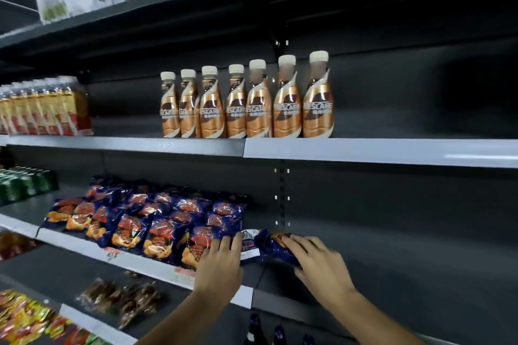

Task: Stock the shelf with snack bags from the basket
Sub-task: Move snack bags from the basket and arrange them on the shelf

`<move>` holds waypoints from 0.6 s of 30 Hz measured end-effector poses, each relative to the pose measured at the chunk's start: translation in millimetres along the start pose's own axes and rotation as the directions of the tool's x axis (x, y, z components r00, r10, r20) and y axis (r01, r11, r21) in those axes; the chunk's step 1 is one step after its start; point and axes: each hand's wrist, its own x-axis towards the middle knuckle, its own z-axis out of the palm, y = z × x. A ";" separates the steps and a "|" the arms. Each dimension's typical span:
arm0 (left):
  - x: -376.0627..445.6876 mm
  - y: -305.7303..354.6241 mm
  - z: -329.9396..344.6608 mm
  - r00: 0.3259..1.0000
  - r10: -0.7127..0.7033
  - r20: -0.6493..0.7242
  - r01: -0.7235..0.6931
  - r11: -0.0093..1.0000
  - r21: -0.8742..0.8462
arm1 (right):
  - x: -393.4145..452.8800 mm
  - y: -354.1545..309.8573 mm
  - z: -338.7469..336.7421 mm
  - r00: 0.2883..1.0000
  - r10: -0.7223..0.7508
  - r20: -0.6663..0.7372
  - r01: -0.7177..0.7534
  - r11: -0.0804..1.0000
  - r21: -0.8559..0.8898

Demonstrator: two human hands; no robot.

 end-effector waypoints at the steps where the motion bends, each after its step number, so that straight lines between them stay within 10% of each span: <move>1: 2.9 3.0 1.9 1.000 0.012 0.001 -0.012 1.000 -0.014 | -1.1 3.4 1.4 1.000 0.005 0.003 -0.005 1.000 -0.013; 18: 68.3 -52.5 30.7 0.966 0.245 -0.079 -0.253 0.958 -0.136 | 54.7 -35.7 23.4 0.979 0.198 -0.050 -0.204 0.956 -0.210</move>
